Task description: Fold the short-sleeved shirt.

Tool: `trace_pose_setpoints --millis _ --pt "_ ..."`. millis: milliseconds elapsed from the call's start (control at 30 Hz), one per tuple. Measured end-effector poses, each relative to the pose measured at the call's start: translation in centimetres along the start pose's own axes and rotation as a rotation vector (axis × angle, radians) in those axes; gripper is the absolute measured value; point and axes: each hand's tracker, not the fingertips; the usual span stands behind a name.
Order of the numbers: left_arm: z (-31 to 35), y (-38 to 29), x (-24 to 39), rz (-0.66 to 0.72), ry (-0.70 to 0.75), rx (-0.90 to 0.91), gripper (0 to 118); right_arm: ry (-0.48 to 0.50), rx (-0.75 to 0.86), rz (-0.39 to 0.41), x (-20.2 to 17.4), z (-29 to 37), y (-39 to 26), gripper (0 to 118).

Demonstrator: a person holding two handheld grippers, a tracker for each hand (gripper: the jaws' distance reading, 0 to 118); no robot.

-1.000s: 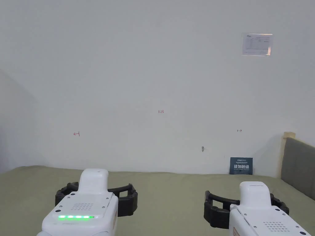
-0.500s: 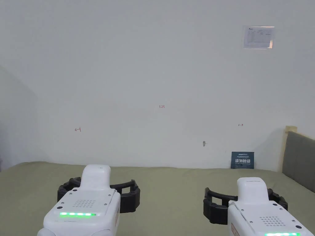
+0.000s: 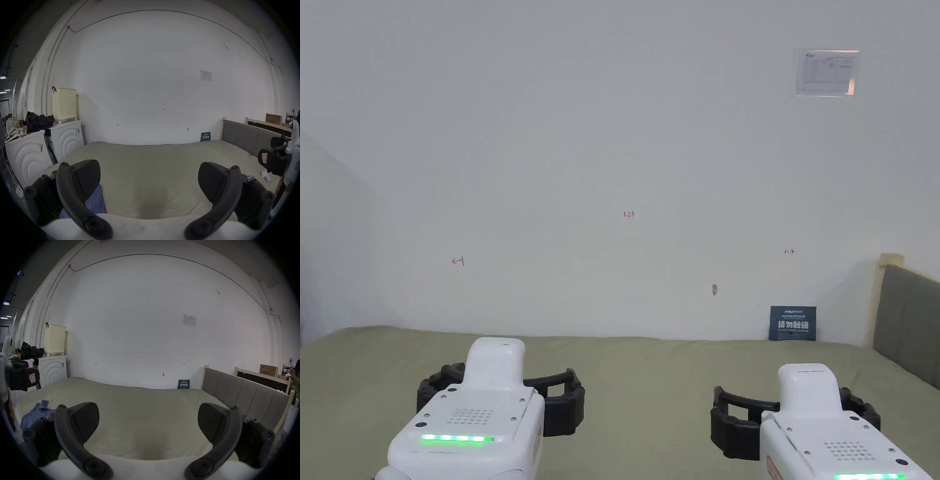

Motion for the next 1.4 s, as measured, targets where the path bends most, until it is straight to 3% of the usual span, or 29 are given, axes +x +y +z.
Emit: trace_pose_setpoints --millis 400,433,467,500,533,567,600,700,1000,1100,1200,1400 --pt "0.0 -0.1 0.1 0.003 0.004 -0.007 118 -0.002 -0.019 0.014 0.0 0.0 -0.2 116" --pt "0.0 -0.2 0.1 0.002 0.011 -0.006 118 -0.003 -0.023 0.019 0.0 0.0 -0.2 112" --pt "0.1 -0.2 0.1 -0.002 0.018 -0.006 113 -0.001 -0.026 0.023 0.0 0.1 -0.2 91" --pt "0.1 -0.2 0.1 -0.007 -0.001 -0.008 95 0.000 -0.022 0.028 -0.1 0.3 -0.3 54" --pt "0.2 -0.2 0.1 -0.007 -0.034 -0.010 55 -0.006 -0.024 0.034 -0.2 0.3 -0.3 8" --pt "0.0 -0.1 0.0 -0.005 -0.036 -0.021 0 -0.024 -0.023 0.039 -0.2 0.2 -0.5 0" --pt "-0.4 -0.1 0.1 -0.008 -0.017 -0.024 0 -0.064 0.012 0.015 -0.3 0.4 -0.6 0" --pt "-0.5 -0.3 0.0 0.014 -0.040 -0.037 0 -0.019 -0.026 -0.009 -0.2 0.5 -0.7 0" --pt "-0.1 -1.5 -1.7 0.008 0.006 -0.059 0 -0.006 -0.054 0.012 -1.0 -0.7 -1.1 0" --pt "0.7 -2.1 -5.0 0.005 0.073 -0.066 0 0.088 -0.081 -0.002 -4.0 -2.0 -1.7 0" --pt "2.0 -2.3 -9.9 0.020 0.185 -0.086 0 0.196 -0.075 0.010 -8.8 -3.2 -1.8 0" --pt "6.6 -2.9 -19.7 0.047 0.436 -0.109 0 0.408 -0.085 -0.043 -18.3 -4.7 -1.9 0"
